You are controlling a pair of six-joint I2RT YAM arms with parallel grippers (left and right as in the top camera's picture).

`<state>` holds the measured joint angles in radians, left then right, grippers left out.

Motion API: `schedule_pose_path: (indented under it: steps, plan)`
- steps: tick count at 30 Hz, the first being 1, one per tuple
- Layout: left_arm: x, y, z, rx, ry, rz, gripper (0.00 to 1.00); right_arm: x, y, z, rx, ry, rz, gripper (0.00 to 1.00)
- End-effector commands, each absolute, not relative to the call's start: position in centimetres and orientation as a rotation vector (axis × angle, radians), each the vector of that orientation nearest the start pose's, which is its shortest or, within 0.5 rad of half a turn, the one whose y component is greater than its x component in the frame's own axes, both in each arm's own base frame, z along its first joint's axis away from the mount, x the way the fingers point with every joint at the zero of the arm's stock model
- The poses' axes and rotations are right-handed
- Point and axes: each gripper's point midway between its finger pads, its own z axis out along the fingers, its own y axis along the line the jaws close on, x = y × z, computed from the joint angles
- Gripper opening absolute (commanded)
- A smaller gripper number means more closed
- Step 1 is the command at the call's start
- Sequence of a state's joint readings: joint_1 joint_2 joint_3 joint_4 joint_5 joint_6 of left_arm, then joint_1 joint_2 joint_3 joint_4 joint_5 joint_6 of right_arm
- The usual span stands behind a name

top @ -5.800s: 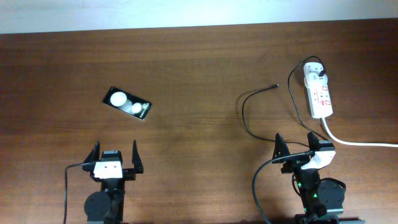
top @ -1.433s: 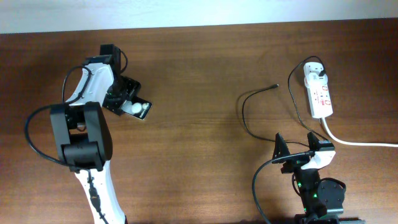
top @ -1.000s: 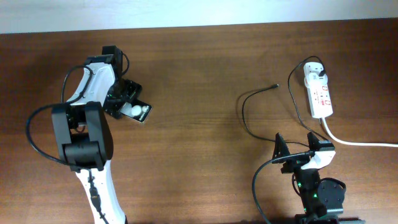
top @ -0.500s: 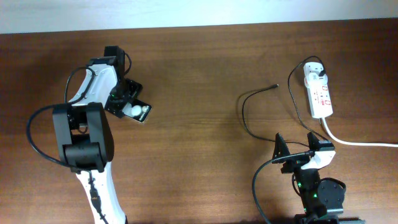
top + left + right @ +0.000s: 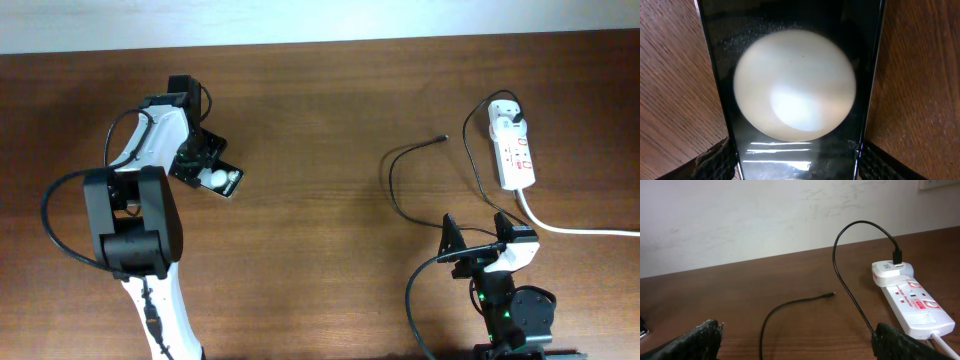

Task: Plug charger to phone and switch on socket
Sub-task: 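Lift the phone with the left gripper and raise it upright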

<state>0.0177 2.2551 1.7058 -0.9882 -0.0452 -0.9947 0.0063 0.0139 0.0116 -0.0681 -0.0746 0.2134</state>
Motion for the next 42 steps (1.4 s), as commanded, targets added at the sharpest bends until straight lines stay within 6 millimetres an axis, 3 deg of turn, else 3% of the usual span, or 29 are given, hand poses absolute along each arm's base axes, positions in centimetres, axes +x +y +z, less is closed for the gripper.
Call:
schedule_pose_path:
  steps: [1,6,12,17,23,28,32,35,42]
  plan:
    - [39.6,1.6,-5.4,-1.517,2.877,0.175,0.59,24.6,1.5,15.7,0.118,1.646,0.230,0.99]
    - [40.8,1.6,-2.6,-1.424,2.898,0.149,0.59,24.6,1.5,15.7,0.118,1.646,0.231,0.99]
    - [41.6,1.6,2.3,-1.386,2.833,0.088,0.56,24.6,1.5,15.7,0.118,1.646,0.230,0.99]
    - [40.9,1.6,7.9,-1.312,2.793,0.038,0.55,24.6,1.5,15.7,0.118,1.646,0.230,0.99]
    - [38.1,1.5,15.1,-1.282,2.722,-0.015,0.55,24.6,1.5,15.7,0.118,1.646,0.230,0.99]
    - [34.8,1.4,18.3,-1.285,2.731,-0.016,0.54,24.6,1.5,15.7,0.118,1.646,0.230,0.99]
    - [33.1,0.3,21.2,-1.202,2.736,-0.125,0.53,24.6,1.5,15.7,0.118,1.646,0.230,0.99]
    - [30.8,-0.5,23.9,-1.150,2.721,-0.210,0.53,24.6,1.5,15.7,0.118,1.646,0.230,0.99]
    - [29.4,-1.6,24.5,-1.096,2.775,-0.289,0.53,24.6,1.5,15.7,0.118,1.646,0.230,0.99]
